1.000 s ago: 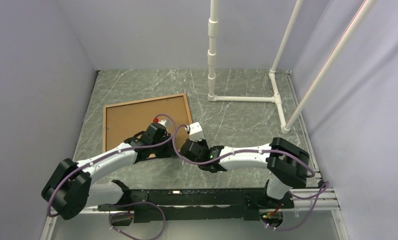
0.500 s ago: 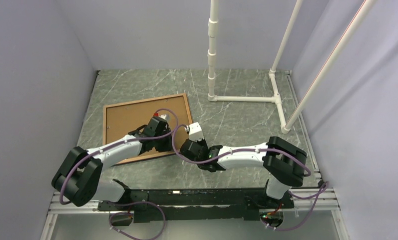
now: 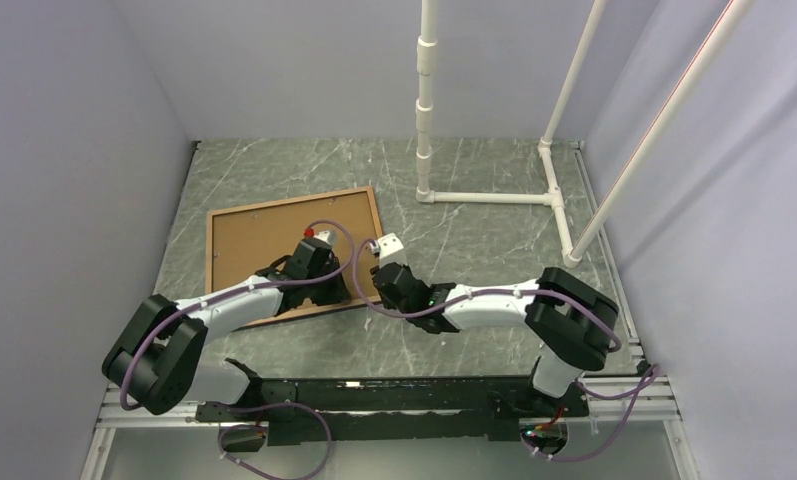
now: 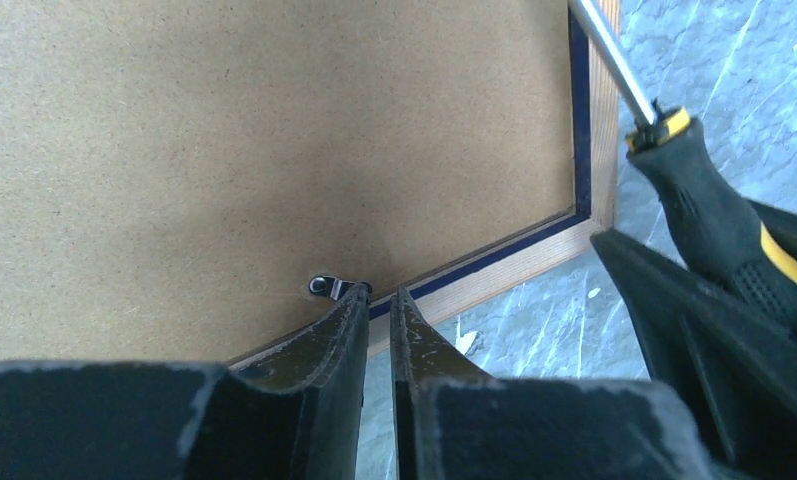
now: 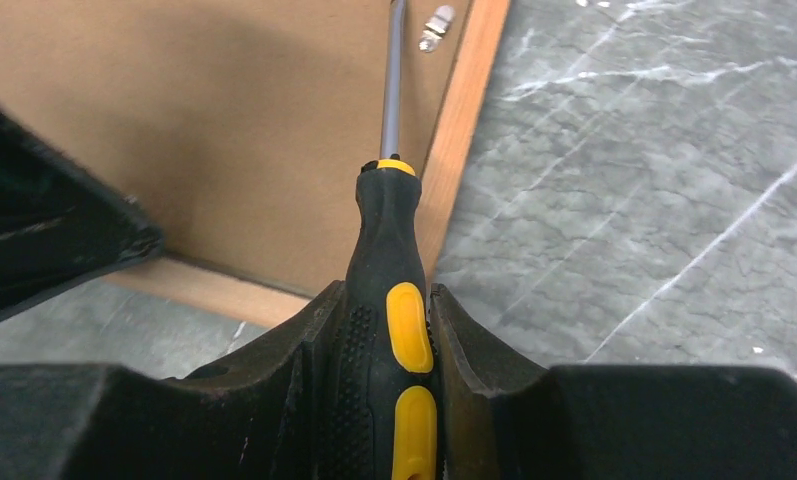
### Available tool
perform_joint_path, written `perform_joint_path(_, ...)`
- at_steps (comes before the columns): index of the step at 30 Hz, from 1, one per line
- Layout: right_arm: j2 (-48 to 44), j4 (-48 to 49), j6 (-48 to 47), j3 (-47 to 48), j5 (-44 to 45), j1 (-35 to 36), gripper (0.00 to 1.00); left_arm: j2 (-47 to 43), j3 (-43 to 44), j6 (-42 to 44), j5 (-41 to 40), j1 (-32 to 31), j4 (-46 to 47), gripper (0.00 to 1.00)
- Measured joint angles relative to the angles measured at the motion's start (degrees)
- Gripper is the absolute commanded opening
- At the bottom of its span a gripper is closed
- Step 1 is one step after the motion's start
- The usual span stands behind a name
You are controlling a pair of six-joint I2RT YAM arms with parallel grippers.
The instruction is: Take the photo out of the frame
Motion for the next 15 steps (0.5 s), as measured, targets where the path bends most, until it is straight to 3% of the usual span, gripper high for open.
perform_joint_path(9,-9.11,-1.77,-0.55,-1.01,-3.45,0.17,0.00,-0.74,1.51,1.33,-0.20,0.00,-4.24,0.28)
perform_joint_path(15,-16.68,-5.09,-0.33,-0.11,-2.45,-0.28,0.00,-5.03,4.59,3.08,-0.33,0.00,-11.04,0.41)
